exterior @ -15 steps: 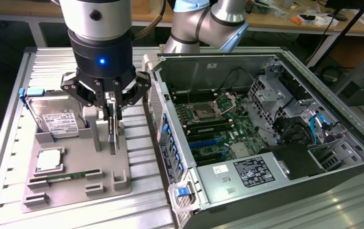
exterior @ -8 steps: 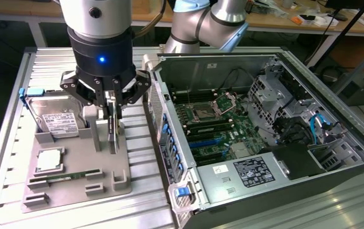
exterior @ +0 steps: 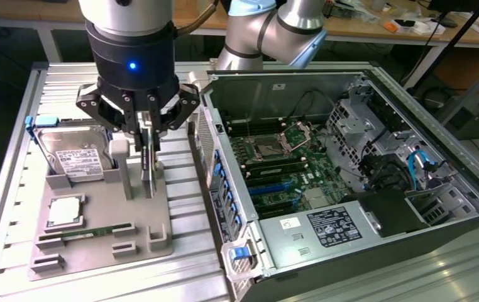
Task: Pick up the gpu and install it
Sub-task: 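Pick up the gpu and move the gpu toward the slot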
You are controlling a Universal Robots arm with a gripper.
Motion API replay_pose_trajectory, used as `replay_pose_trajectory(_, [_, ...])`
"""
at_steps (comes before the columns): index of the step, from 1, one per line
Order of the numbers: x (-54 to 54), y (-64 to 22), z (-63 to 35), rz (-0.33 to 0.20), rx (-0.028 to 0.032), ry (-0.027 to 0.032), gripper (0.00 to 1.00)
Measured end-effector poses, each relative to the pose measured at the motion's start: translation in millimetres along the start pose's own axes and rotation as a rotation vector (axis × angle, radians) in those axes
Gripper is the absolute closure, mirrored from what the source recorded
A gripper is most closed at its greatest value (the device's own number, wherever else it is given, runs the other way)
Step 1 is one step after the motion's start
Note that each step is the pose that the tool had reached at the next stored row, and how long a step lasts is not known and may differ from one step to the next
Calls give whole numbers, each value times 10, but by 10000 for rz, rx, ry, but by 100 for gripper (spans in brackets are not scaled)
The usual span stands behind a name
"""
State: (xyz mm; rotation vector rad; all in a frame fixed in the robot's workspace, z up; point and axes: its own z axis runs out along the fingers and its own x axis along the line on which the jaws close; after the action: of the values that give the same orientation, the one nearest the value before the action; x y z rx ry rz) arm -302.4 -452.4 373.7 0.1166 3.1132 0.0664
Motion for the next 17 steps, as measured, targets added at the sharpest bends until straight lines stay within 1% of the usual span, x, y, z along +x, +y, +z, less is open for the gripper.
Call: replay_pose_trajectory(17, [-8, 14, -315, 0, 0, 2, 73])
